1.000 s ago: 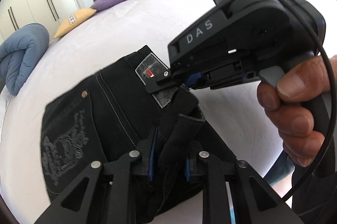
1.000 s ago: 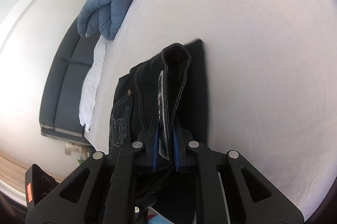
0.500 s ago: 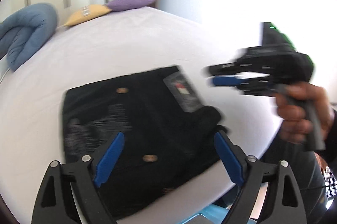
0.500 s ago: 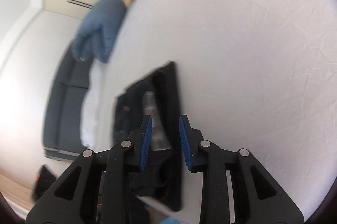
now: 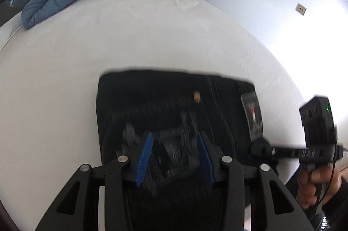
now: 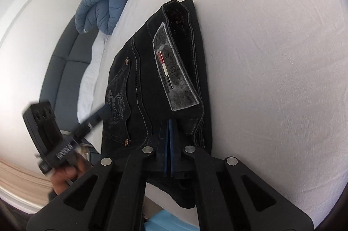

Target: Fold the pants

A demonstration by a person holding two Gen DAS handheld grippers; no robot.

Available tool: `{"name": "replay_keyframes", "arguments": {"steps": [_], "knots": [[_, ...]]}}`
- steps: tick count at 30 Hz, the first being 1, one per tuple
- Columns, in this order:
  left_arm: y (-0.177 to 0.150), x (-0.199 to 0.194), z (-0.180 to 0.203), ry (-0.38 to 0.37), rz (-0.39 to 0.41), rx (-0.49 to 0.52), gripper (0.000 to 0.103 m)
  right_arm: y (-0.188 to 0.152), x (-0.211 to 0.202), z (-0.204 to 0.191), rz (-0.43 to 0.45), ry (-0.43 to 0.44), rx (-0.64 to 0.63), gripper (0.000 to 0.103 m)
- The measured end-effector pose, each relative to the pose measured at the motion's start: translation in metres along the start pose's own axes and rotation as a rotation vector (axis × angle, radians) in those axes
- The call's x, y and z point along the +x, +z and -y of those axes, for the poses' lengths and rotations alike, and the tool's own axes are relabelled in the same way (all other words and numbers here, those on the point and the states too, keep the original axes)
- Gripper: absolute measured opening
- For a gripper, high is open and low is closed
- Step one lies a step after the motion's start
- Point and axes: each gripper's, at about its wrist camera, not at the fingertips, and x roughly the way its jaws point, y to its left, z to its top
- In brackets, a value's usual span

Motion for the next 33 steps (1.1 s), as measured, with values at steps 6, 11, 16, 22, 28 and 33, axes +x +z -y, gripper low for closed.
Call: {"name": "replay_keyframes", "arguments": {"steps": [6,11,16,22,28,33], "knots": [[0.031,0.057,-0.035,0.013,-0.108,-0.029,0.02,0.0,0.002,-0.002,0.003,-0.015,0.015,0.0],[-0.014,0.036,-0.033,0.04,-0.071,-0.017,0.017,-0.004,0.005,-0.002,0.018,-0.02,0.016,0.0],[-0.068,0.003,-0.029,0.05,-0.02,-0.057,0.017,0.0,0.003,0.003,0.028,-0.024,0.011,0.0],[-0.09,-0.005,-0.006,0.149,0.0,-0.011,0.017,-0.002,0.001,-0.001,0.041,-0.044,-0.01,0.0],[-0.091,0.0,-0.005,0.152,-0.002,0.004,0.017,-0.002,0.003,-0.01,0.044,-0.082,-0.018,0.0],[-0.086,0.011,-0.001,0.158,-0.006,-0.004,0.017,-0.004,0.003,-0.014,0.053,-0.084,-0.006,0.0]]}}
